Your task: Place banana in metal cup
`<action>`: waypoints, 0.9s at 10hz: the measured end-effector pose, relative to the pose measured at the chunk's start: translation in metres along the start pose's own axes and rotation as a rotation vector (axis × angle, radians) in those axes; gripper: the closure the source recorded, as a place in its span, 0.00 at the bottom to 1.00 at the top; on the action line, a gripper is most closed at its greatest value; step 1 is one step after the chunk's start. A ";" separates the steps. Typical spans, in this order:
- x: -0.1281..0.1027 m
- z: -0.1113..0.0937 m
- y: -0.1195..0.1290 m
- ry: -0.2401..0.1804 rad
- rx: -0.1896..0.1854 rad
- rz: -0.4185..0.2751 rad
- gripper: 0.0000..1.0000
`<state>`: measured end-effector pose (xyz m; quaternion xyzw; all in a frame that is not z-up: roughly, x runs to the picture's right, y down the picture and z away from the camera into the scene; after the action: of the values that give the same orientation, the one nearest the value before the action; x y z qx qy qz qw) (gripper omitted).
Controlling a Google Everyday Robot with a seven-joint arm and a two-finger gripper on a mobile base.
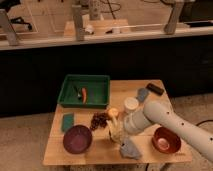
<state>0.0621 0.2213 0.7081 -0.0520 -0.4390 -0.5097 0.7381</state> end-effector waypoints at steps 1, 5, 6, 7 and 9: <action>0.003 0.000 0.001 0.006 -0.003 -0.004 1.00; 0.013 0.001 0.007 0.025 -0.026 -0.011 0.82; 0.015 0.001 0.009 0.029 -0.030 -0.010 0.72; 0.016 0.000 0.011 0.034 -0.037 -0.009 0.60; 0.019 0.000 0.014 0.038 -0.046 -0.009 0.41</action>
<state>0.0757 0.2145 0.7263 -0.0573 -0.4131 -0.5241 0.7426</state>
